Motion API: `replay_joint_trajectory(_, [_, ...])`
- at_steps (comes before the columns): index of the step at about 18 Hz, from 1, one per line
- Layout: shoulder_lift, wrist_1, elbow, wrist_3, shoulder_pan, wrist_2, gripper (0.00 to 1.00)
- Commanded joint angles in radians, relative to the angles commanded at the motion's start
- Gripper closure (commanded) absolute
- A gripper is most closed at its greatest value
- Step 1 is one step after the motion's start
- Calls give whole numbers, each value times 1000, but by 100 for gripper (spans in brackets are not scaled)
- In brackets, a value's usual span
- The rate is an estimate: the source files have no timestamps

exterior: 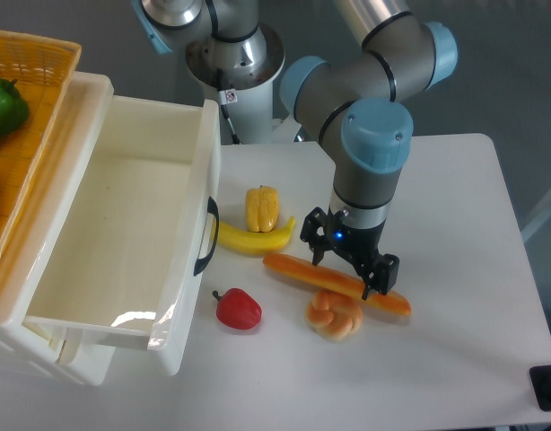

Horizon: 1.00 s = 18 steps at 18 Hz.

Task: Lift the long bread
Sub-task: 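Move the gripper over the long orange bread loaf and lower it, then close the gripper around the end of the long bread loaf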

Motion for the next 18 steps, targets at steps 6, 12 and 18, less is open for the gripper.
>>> replay_joint_trajectory(6, [-26,6,-2,157,-3,144,0])
replay_joint_trajectory(12, [-58,52,3,234,-35,197,0])
replay_joint_trajectory(18, [-52,77,-21,186,-37,111,0])
